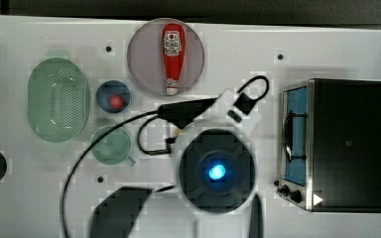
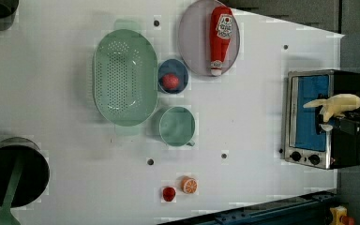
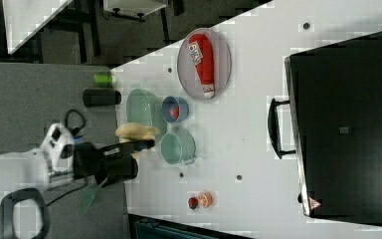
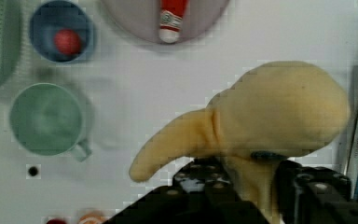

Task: Pick Banana and place it in mug.

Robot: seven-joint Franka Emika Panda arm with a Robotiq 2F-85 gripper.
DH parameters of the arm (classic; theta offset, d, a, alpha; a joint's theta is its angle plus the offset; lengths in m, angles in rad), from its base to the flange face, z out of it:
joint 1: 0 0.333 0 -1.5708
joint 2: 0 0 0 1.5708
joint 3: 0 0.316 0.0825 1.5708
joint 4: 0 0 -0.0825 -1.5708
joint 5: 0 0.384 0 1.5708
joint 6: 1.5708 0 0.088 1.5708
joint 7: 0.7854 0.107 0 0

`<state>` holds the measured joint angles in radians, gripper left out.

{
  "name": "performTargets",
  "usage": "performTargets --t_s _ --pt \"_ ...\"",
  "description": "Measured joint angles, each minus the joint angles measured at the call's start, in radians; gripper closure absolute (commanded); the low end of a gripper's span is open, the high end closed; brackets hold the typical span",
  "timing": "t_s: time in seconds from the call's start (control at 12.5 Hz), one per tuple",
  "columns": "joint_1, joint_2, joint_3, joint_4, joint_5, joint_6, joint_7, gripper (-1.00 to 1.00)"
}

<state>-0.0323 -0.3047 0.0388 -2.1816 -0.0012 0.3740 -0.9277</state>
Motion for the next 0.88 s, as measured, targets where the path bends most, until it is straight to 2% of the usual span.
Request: performTargets --t_s 0.24,0.48,0.64,0.88 --pt "0.012 0.023 0.1 -0.004 0.02 -0.03 0.109 0.37" --pt "0.069 0.091 0.173 -0.043 0.049 -0.018 0.255 0.37" --pt "0.069 0.161 0.246 -0.047 0.041 -0.008 0.366 0.37" --pt "0.073 0.241 0.326 -0.068 0.044 0.096 0.479 0.37"
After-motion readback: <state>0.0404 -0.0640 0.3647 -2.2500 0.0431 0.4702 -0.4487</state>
